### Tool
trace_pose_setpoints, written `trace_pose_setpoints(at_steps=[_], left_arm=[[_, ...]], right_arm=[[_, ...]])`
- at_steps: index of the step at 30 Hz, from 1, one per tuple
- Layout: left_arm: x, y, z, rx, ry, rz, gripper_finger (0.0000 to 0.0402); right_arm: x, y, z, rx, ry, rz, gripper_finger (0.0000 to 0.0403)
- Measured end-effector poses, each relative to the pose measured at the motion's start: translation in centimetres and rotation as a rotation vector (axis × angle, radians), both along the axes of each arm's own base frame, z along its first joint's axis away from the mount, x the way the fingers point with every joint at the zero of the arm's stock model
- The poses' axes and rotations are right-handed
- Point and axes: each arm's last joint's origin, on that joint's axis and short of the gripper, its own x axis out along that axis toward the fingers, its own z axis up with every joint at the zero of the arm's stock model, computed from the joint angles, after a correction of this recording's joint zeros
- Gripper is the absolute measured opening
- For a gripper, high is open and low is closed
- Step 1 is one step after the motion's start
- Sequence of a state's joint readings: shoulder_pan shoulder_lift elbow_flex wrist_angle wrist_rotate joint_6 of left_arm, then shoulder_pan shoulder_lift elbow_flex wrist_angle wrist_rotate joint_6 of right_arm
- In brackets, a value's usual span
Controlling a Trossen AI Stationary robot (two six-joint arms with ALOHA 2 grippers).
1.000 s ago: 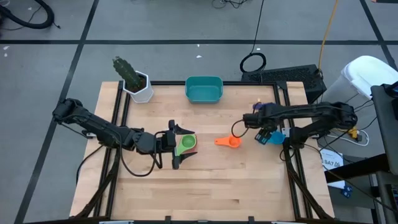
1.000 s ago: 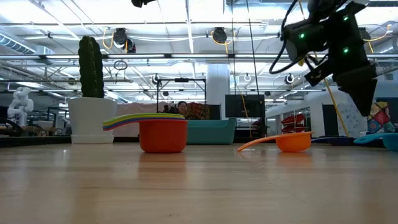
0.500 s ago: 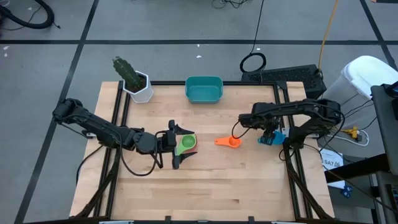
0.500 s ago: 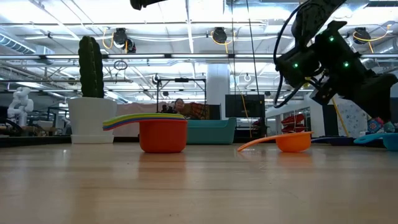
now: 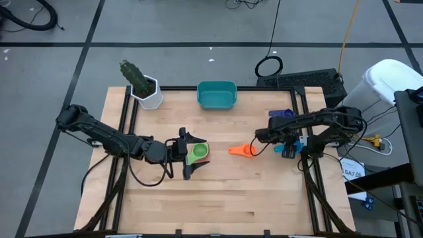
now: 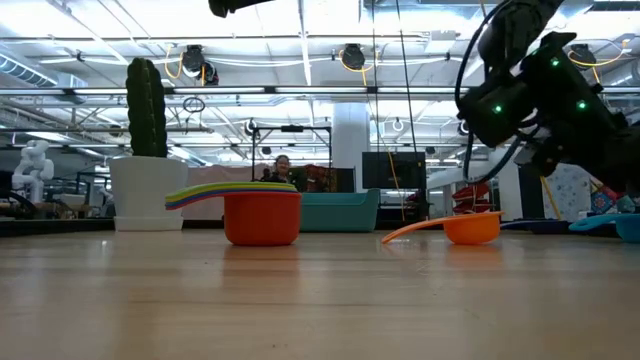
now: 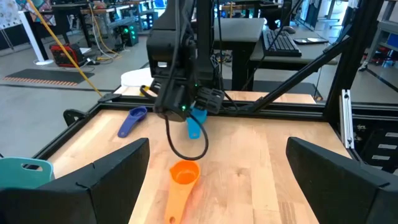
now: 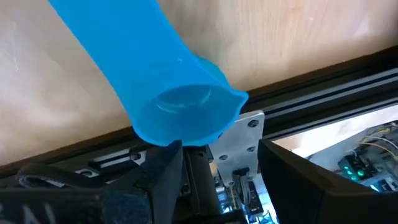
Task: Nest measuring cups in basket
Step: Move the blue measuring cup slightly left on the table
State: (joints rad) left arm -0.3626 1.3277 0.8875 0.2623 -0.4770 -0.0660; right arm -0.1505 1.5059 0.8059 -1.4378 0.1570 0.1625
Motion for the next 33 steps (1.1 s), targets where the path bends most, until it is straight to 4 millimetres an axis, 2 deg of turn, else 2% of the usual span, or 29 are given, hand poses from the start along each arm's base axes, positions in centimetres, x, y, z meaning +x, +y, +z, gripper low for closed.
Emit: trace_pose_setpoints(at_steps=[7, 12, 18, 26, 33], left_arm=[[0.0, 0.0, 0.0, 0.0, 0.0, -0.001, 0.0379], [-0.1, -0.3, 0.0, 0.005, 0.0, -0.013, 0.0379], [-0.1, -0.4, 0.0, 0.008, 0.001, -0.015, 0.0379], [-0.1, -0.4, 0.0, 0.005, 0.0, -0.014, 0.0379], [-0.1, -0.4, 0.0, 0.004, 0.0, -0.014, 0.0379]], right_arm=[[0.4, 0.2, -0.7, -0.03, -0.067, -0.015, 0.0201], [-0.1, 0.4, -1.9, -0.038, -0.096, -0.02, 0.0201], [-0.2, 0.4, -2.2, -0.056, -0.098, -0.043, 0.0201], [0.9, 0.2, -2.8, -0.063, -0.235, -0.032, 0.0201], [1.9, 0.1, -2.5, -0.073, -0.305, -0.028, 0.0201]])
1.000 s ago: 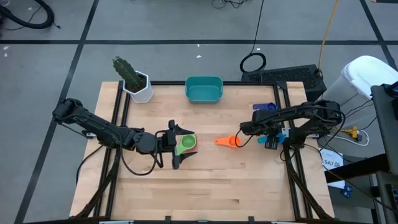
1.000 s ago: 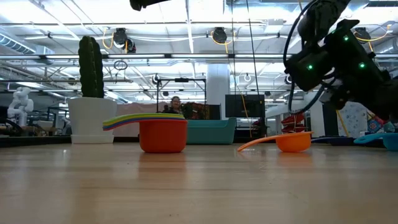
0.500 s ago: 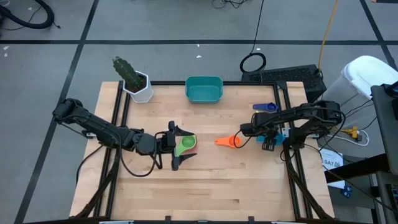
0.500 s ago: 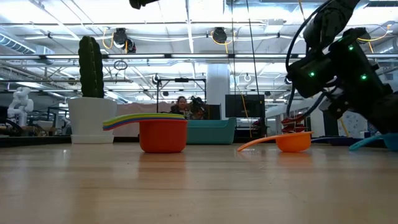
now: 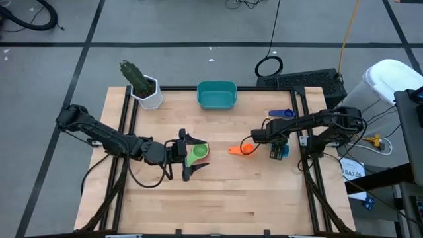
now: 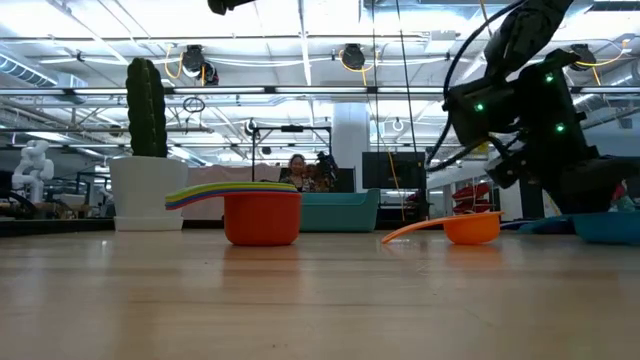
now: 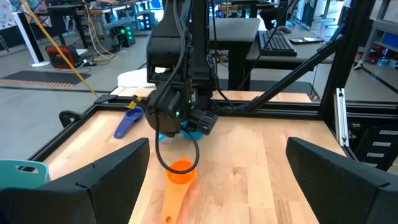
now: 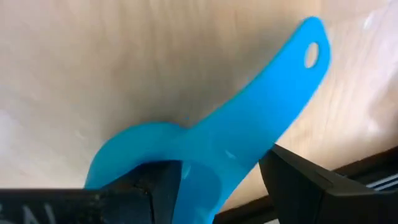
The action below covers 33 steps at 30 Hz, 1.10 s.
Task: Nest measuring cups in basket
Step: Move the blue measuring cup slightly left on the table, then stack the orange measuring cup on the light blue measuring cup
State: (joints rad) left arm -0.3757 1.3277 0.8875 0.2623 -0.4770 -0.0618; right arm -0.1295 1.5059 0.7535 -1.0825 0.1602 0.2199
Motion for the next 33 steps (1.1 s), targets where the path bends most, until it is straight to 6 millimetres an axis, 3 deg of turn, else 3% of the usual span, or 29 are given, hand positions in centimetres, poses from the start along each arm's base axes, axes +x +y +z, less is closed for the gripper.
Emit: trace_pose_setpoints(at_steps=[11, 23, 28, 33], left_arm=[[0.0, 0.0, 0.0, -0.004, 0.0, 0.001, 0.0379], [0.0, 0.0, 0.0, -0.007, -0.001, 0.001, 0.0379], [0.0, 0.0, 0.0, -0.004, 0.0, 0.001, 0.0379], [0.0, 0.0, 0.0, -0.004, 0.0, 0.001, 0.0379]], right_arm=[[3.8, -0.6, 2.0, -0.065, -0.235, 0.07, 0.0201], [6.3, -0.6, 4.7, -0.083, -0.367, 0.133, 0.0201], [7.1, 0.4, 6.5, -0.075, -0.391, 0.134, 0.0201], [8.1, 3.2, 7.2, -0.003, -0.479, 0.205, 0.0201]])
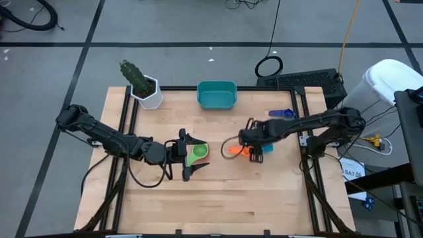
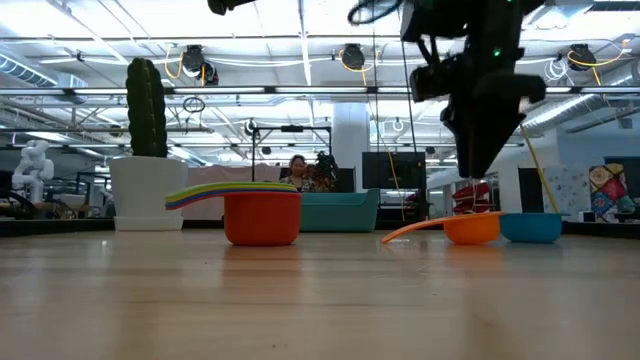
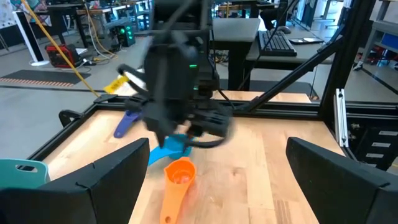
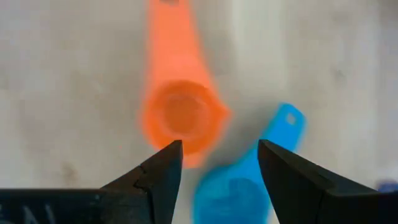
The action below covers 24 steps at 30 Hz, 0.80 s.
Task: Nest measuring cups in basket
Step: Stack the orange measuring cup on the light blue measuring cup
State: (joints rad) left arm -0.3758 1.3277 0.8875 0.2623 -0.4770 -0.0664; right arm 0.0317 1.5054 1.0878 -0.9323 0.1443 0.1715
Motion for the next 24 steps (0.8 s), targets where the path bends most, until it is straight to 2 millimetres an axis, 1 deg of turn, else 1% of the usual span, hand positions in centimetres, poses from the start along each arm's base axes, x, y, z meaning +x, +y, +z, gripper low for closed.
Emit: trace_pose_setpoints(at_steps=[4, 9, 18, 21, 24], left_arm=[[0.0, 0.0, 0.0, -0.007, 0.0, 0.001, 0.0379], [0.0, 0.0, 0.0, -0.007, 0.0, 0.001, 0.0379], [0.0, 0.0, 0.0, -0.006, 0.005, 0.001, 0.0379], [0.0, 0.0, -0.1, -0.006, 0.006, 0.001, 0.0379], [0.0, 0.0, -0.1, -0.008, 0.006, 0.002, 0.0379]], right_arm=[[0.4, 2.4, -0.5, 0.015, -0.012, 0.071, 0.0201], [0.6, 3.7, -1.8, 0.009, 0.055, 0.112, 0.0201], [1.5, 3.7, -5.5, -0.036, 0.22, 0.166, 0.0201], [1.7, 3.4, -6.3, -0.038, 0.251, 0.158, 0.0201], [1.7, 3.2, -6.6, -0.038, 0.267, 0.16, 0.0201]])
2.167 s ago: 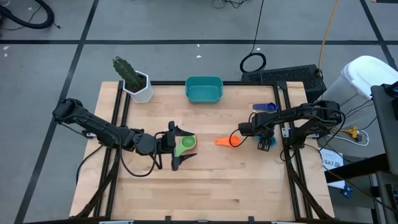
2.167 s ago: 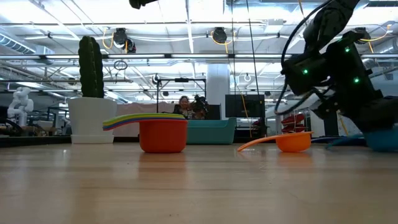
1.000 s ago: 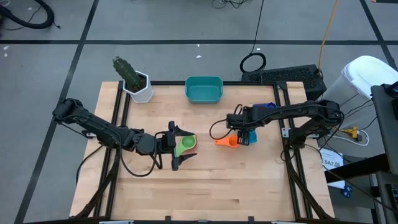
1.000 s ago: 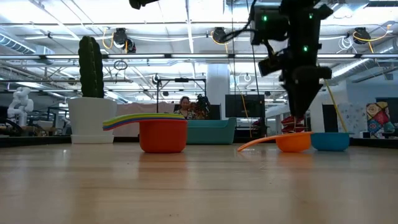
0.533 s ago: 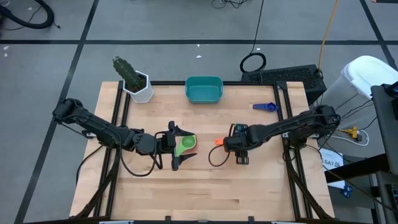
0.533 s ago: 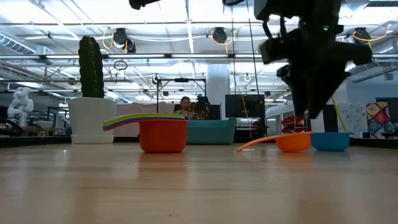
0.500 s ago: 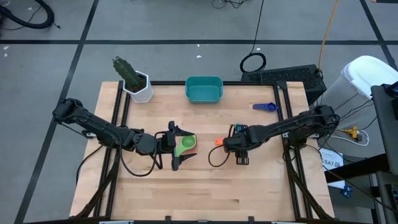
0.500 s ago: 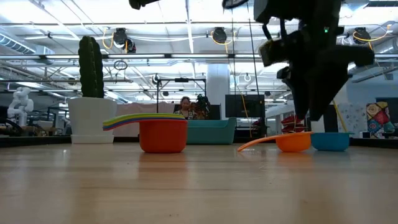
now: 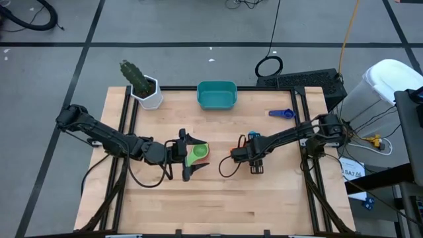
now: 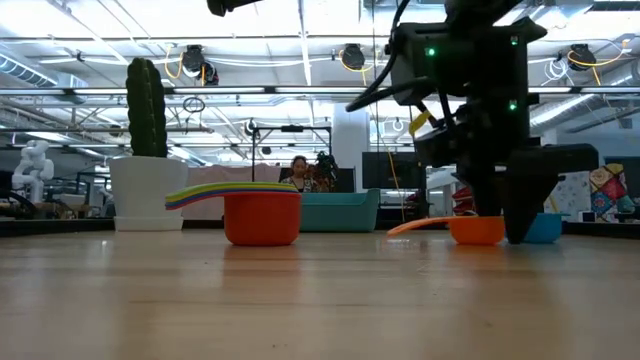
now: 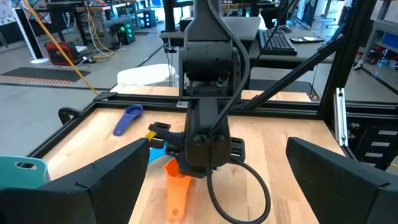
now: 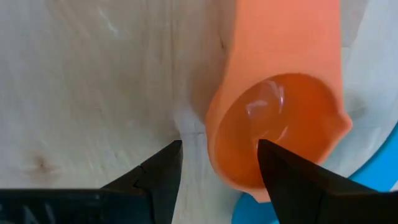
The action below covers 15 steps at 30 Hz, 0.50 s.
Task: Nest measuring cups in basket
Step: Stack the orange measuring cup on the light blue measuring cup
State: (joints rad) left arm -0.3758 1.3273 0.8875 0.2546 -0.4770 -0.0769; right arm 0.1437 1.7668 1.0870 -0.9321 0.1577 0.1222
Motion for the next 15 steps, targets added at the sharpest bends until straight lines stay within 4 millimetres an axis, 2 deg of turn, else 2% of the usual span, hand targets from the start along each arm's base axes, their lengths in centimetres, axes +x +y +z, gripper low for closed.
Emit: trace_pose_setpoints(at_steps=[3, 5, 10, 15], left_arm=[[0.01, 0.0, -0.01, 0.001, 0.0, 0.0, 0.0379], [0.0, 0.0, -0.01, 0.001, 0.001, 0.0, 0.0379], [0.0, 0.0, -0.01, 0.001, 0.001, 0.0, 0.0379], [0.0, 0.0, -0.01, 0.001, 0.001, 0.0, 0.0379]], right_arm=[[0.1, -0.24, 0.06, -0.003, -0.011, -0.003, 0.0189], [0.21, -0.39, 0.15, -0.024, -0.027, -0.001, 0.0163], [0.27, -0.59, 0.15, -0.023, -0.031, -0.002, 0.0025], [-0.13, -0.75, 0.5, -0.067, -0.011, -0.035, 0.0004]])
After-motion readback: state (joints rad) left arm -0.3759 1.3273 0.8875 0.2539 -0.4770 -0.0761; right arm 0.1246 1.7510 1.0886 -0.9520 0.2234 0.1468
